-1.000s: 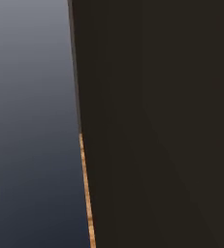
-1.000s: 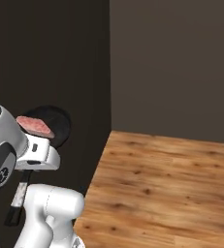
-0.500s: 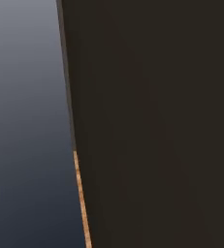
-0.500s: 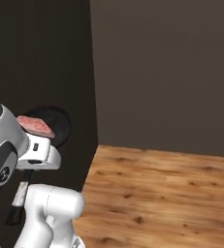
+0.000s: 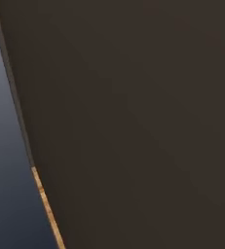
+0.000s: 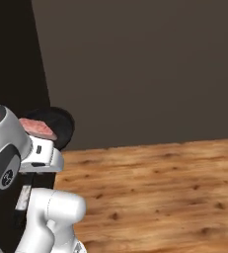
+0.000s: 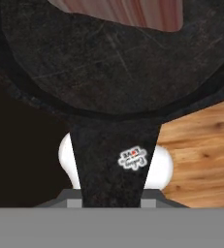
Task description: Pick up the pan with the steak in it and place it on the dining table. Then place the steak on the plate.
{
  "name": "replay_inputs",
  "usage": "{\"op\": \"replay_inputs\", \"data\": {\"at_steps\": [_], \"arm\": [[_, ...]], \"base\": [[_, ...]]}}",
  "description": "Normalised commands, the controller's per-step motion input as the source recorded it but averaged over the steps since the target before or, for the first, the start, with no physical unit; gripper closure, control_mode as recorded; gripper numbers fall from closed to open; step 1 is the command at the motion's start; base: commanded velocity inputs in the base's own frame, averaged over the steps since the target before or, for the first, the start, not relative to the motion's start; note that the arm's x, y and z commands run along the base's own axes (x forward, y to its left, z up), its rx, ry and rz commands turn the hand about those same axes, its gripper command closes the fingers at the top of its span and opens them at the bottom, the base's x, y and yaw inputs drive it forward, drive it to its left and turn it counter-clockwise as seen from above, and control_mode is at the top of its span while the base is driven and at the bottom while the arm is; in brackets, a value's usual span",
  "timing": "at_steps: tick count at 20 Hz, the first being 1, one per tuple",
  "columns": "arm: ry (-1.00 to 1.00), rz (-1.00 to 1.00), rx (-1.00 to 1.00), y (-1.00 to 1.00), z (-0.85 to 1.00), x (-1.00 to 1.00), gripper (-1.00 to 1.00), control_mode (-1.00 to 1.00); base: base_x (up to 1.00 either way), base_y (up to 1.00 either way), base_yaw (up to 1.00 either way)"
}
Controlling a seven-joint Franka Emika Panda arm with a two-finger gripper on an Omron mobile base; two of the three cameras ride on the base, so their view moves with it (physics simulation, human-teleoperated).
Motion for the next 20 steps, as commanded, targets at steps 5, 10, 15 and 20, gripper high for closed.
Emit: {"op": "replay_inputs", "data": {"at_steps": [5, 10, 15, 20], "arm": [[0.00, 0.00, 0.00, 0.00, 0.00, 0.00, 1.00, 1.00], [0.00, 0.00, 0.00, 0.00, 0.00, 0.00, 1.00, 1.00], [0.00, 0.00, 0.00, 0.00, 0.00, 0.00, 1.00, 1.00], [0.00, 0.00, 0.00, 0.00, 0.00, 0.00, 1.00, 1.00]], "base": [[0.00, 0.00, -0.50], [0.00, 0.00, -0.50], [0.00, 0.00, -0.50], [0.00, 0.00, -0.50]]}}
